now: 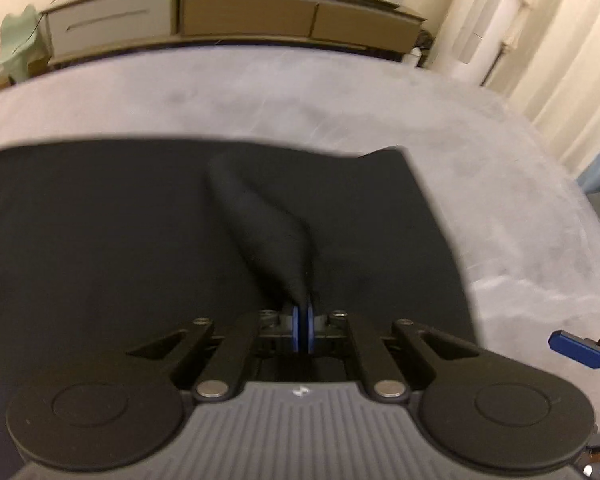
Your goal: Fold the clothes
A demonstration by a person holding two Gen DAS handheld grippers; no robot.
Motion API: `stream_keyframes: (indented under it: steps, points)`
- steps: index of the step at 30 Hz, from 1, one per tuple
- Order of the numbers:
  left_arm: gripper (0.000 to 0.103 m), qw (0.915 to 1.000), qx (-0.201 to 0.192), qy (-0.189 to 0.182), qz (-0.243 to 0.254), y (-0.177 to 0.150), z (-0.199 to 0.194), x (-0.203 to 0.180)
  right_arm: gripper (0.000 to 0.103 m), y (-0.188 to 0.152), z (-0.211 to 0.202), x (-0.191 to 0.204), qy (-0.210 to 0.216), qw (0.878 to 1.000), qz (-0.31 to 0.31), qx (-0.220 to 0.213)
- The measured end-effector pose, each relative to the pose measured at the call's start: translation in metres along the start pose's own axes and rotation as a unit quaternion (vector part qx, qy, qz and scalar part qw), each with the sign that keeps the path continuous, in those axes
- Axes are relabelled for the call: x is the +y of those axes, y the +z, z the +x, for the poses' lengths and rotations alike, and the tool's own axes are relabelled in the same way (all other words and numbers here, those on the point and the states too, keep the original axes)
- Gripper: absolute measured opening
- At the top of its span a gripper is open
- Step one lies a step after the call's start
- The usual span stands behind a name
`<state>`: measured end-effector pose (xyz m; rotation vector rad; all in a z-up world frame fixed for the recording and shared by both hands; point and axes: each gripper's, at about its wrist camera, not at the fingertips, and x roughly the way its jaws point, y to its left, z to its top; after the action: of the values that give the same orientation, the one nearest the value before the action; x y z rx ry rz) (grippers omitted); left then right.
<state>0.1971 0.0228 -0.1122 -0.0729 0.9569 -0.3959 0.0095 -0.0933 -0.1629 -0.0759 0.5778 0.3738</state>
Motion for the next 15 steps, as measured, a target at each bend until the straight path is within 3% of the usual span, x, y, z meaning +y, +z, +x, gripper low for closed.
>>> stream_keyframes:
  steps: [5,7,10,11,12,13,15]
  points:
    - [0.009,0.9994,0.016,0.014,-0.026,-0.015,0.018,0.039,0.056,0.002,0.040,0.015,0.001,0.999,0.000,0.041]
    - [0.020,0.9993,0.019,0.020,-0.024,-0.014,0.025,0.039,0.056,0.000,0.052,0.017,0.001,0.999,0.005,0.054]
    - [0.043,0.9979,0.016,0.063,0.002,-0.017,0.017,0.036,0.060,-0.005,0.065,0.017,0.003,0.997,0.025,0.076]
    - [0.056,0.9949,0.004,0.098,0.025,-0.017,0.009,0.030,0.061,-0.007,0.067,0.020,0.005,0.996,0.031,0.078]
    - [0.062,0.9901,-0.008,0.131,0.048,-0.017,0.001,0.024,0.061,-0.008,0.067,0.022,0.007,0.996,0.034,0.076]
    - [0.062,0.9856,-0.021,0.153,0.069,-0.017,-0.006,0.017,0.052,-0.008,0.068,0.024,0.010,0.997,0.033,0.076]
    - [0.068,0.9829,-0.042,0.149,0.099,-0.014,-0.020,0.001,0.035,-0.005,0.071,0.026,0.007,0.997,0.015,0.071]
